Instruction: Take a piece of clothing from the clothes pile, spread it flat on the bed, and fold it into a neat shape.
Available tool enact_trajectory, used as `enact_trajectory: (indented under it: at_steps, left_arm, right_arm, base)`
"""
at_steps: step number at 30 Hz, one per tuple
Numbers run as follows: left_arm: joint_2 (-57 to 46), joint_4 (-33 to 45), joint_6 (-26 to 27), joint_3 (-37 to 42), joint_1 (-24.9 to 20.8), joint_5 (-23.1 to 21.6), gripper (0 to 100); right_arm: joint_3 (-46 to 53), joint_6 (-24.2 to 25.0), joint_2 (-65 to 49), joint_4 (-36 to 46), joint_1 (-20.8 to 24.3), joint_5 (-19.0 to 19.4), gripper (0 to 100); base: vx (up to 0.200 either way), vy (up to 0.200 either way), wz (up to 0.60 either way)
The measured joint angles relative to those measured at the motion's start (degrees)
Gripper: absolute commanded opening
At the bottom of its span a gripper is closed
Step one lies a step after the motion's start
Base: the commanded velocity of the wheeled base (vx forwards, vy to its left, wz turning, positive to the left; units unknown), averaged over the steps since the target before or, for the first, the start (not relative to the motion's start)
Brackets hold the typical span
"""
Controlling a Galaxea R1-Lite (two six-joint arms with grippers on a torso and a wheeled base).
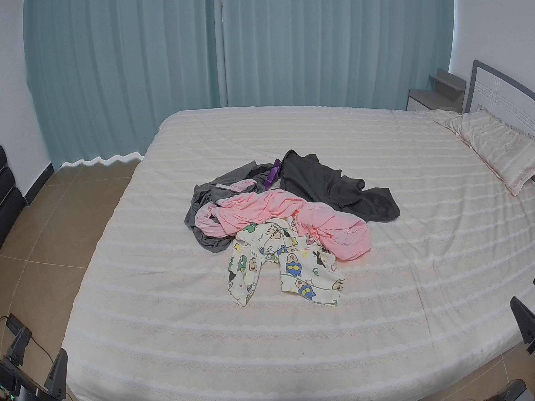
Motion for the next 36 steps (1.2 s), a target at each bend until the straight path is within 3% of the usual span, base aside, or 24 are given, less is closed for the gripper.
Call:
enact_trajectory:
  at_steps: [7,11,25,36]
  left_arm:
    - [0.0,0.0,0.0,0.0,0.0,0.0,100]
    - [0.0,0.0,0.0,0.0,0.0,0.0,100]
    - [0.0,0.0,0.0,0.0,0.0,0.0,100]
    - [0.0,0.0,0.0,0.0,0.0,-0.1,100]
  right_arm:
    - [-1.2,4.3,4.8,-3.1,0.9,1.4,100]
    - [-3.0,9.7,12.8,-7.8,2.5,2.6,100]
    - [-11.6,26.7,51.1,-25.8,9.5,3.4,100]
    - [-23.1,37.8,83.0,-35.8,18.8,-0.7,100]
  base:
    - [0.0,0.0,0.0]
    - [0.0,0.0,0.0]
    - [0.0,0.0,0.0]
    - [0.0,0.0,0.0]
